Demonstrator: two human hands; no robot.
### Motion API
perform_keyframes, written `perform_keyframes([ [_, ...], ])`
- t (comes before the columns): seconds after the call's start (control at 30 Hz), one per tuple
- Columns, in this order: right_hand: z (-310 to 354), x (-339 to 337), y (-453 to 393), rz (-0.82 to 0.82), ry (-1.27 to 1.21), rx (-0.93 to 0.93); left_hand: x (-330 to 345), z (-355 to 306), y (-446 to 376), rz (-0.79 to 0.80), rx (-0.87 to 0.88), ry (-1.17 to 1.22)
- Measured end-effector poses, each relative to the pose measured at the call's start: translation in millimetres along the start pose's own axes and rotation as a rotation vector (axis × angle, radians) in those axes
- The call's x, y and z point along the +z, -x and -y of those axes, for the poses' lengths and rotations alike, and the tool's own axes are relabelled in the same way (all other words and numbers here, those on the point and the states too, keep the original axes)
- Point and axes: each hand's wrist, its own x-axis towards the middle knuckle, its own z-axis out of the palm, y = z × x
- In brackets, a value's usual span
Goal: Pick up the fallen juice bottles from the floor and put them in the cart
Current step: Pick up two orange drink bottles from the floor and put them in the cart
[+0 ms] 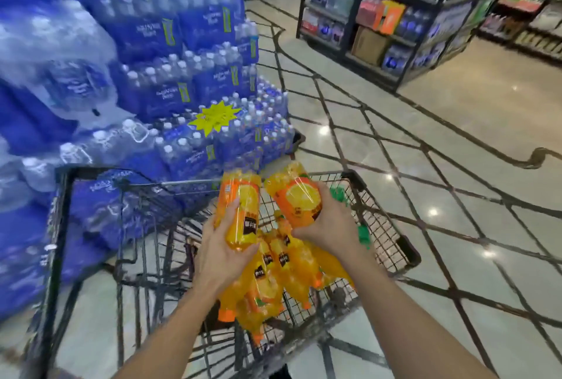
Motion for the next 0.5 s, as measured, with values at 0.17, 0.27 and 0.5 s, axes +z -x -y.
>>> perform_keyframes([
  [0.17,-28.3,75.2,-79.4,0.114,0.044,0.086,62.4,54.0,-42.8,-0.002,-0.078,0.029],
  [0.27,-50.4,122.5,-106.3,0.169,0.008,0.142,96.0,77.6,-53.5,0.043,-0.185,-0.014],
  [0.5,-95.9,220.0,-128.8,0.311,-0.053,0.325,155.7,121.5,-47.0,0.064,-0.367,-0.119],
])
